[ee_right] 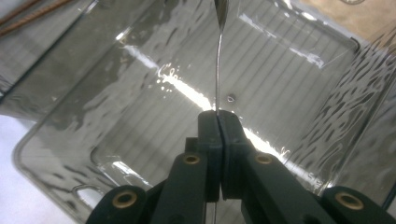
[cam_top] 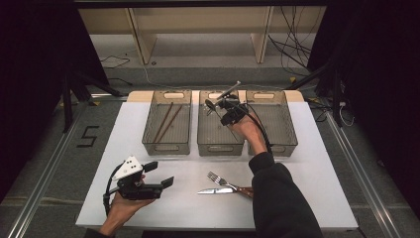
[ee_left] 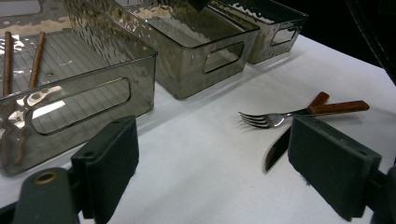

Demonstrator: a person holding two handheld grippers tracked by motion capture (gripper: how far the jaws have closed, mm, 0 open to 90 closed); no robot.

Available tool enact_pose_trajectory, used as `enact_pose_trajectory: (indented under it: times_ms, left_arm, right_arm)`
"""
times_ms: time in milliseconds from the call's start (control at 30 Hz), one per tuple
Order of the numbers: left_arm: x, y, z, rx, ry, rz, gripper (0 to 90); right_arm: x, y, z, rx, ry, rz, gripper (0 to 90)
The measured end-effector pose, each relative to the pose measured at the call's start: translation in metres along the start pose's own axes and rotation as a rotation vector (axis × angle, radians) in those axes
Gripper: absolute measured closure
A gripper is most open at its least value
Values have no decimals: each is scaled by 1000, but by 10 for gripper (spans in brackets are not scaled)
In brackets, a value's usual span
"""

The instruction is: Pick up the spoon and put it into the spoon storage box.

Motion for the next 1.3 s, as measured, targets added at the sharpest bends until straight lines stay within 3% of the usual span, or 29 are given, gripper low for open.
enact_pose_trajectory:
  times_ms: [133, 267, 333, 633, 967, 1300]
  left_arm:
    - [0, 0, 0, 0, 0, 0, 160]
    - [0, 0, 0, 0, 0, 1, 160]
    - [0, 0, 0, -1, -1, 0, 160]
    - [0, 0, 0, -2, 0, -1, 160]
    - [1, 0, -1, -8, -1, -5, 159]
    - [1, 1, -3, -21, 2, -8, 159]
  right_arm:
    - [3, -1, 6, 7, 6, 7, 870]
    - [6, 0, 9, 4, 34, 11, 661]
    - [7, 0, 8, 1, 37, 7, 613]
    - [10, -2, -16, -78, 70, -22, 387]
    - [22, -20, -49, -164, 118, -92, 322]
    - [31, -43, -70, -217, 137, -114, 288]
Point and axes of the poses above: each handheld gripper's, and its own axes: z roughly forward along the jaws, y roughly out of its top, x roughly to its left, the point moved 4 cm from there along z, roughly forward along the jaws, and after that the axes turned 12 degrees about -y, right-handed, at the moved point
